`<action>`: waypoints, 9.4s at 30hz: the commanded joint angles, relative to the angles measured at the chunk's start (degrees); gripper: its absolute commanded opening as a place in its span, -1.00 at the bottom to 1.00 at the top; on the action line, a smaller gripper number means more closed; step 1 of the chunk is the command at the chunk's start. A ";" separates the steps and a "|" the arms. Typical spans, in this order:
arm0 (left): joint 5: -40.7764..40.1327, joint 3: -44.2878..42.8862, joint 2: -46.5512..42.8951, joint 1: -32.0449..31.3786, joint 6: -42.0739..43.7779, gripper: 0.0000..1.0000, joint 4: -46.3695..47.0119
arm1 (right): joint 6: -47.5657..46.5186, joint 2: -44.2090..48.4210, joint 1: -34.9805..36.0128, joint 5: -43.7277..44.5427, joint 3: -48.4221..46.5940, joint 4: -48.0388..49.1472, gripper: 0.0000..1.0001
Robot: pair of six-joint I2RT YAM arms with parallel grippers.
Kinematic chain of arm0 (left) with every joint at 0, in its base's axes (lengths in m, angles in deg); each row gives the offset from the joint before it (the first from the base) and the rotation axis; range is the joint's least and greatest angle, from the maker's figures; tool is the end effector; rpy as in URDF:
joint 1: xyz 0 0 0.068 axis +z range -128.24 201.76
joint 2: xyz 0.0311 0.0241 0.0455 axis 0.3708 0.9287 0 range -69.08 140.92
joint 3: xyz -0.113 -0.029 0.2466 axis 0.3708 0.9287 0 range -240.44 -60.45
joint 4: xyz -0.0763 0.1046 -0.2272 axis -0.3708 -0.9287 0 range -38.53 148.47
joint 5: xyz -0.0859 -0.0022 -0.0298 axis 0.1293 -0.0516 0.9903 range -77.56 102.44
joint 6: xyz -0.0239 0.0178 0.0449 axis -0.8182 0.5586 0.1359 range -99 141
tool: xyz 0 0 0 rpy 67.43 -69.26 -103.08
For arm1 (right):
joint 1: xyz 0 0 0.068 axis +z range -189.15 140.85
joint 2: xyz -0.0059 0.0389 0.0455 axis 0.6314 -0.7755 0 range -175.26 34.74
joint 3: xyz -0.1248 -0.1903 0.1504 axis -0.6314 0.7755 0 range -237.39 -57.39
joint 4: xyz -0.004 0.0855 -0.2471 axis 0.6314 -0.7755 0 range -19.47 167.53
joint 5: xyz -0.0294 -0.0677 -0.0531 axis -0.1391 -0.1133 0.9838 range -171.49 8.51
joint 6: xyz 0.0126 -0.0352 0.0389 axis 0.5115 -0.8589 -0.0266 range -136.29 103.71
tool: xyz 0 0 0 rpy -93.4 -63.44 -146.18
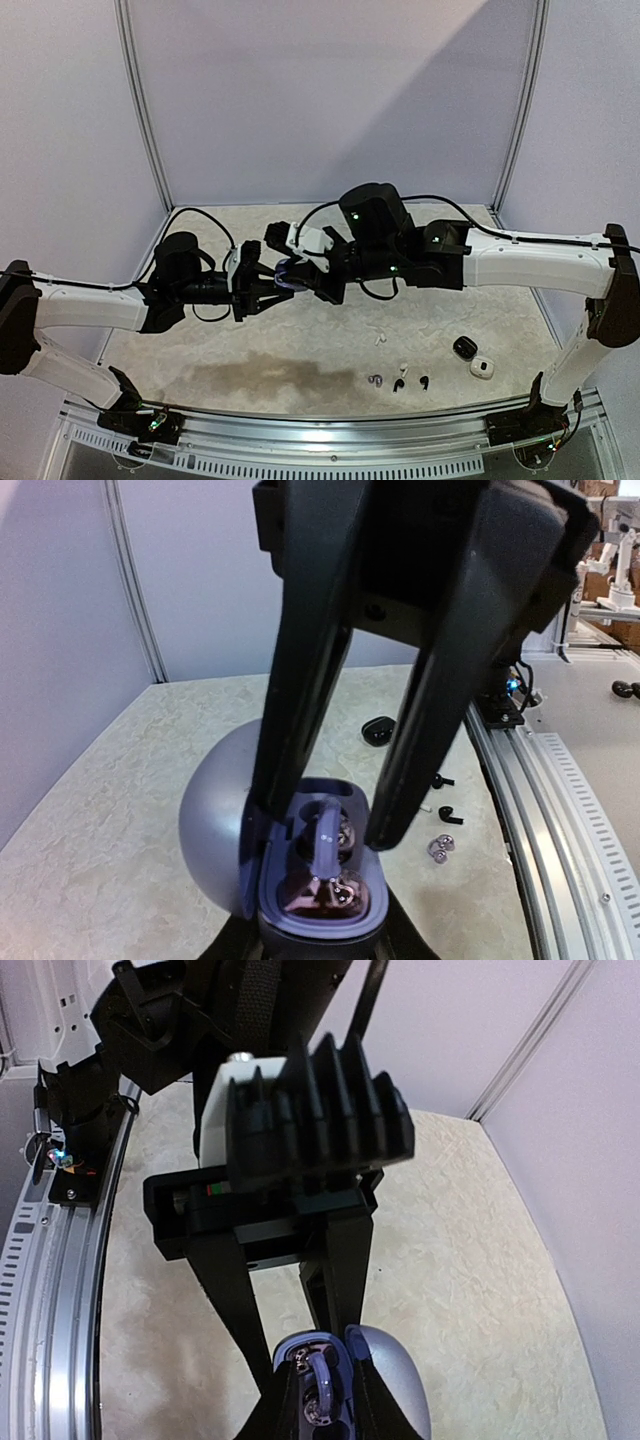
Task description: Insert the wireless bluetooth earbuds into the charging case
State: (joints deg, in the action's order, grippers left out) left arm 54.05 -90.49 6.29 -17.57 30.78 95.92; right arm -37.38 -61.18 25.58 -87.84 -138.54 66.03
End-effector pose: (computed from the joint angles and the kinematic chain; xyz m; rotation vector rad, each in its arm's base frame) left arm 0.1923 -0.1881 0.2231 1.2082 1.3017 -0.9942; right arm 0.1661 0.3612 0.3232 -1.4661 1.4721 0.5866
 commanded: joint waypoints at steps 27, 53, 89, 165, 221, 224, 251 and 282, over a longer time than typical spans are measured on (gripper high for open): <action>-0.03 0.14 -0.74 -1.10 0.36 -1.00 0.60 | -0.47 0.57 -0.66 -1.81 -2.64 -3.00 -1.00; -2.61 -0.74 -0.31 -1.10 -2.09 -1.00 -0.59 | 4.09 4.72 -0.65 -1.40 2.59 6.70 -1.00; -2.07 -0.42 -0.66 -1.19 -1.60 -1.00 0.34 | 5.00 -0.26 -2.00 -2.37 6.18 8.46 -1.00; -6.62 0.45 -0.27 -1.27 -7.88 -1.00 4.52 | 6.60 2.39 -3.00 0.62 5.30 10.76 -0.42; -11.21 0.72 -0.67 -0.66 -12.32 -1.00 7.81 | 14.82 0.83 -0.49 16.92 -3.68 8.24 -1.00; -11.66 0.73 -0.80 -0.57 -13.21 -1.00 7.72 | 15.33 2.00 -0.52 16.76 -3.65 7.88 -1.00; -12.29 1.94 -1.87 -1.35 -12.49 -1.00 8.15 | 18.52 -0.79 1.54 15.99 2.71 9.57 -1.00; -12.92 2.38 -1.84 -1.25 -9.87 -1.00 7.35 | 13.35 -1.69 2.51 22.96 -2.95 -0.71 -1.00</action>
State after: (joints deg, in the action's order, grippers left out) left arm 40.45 -88.43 5.41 -18.00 19.96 101.85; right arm -21.59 -64.64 27.63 -67.47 -139.52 70.16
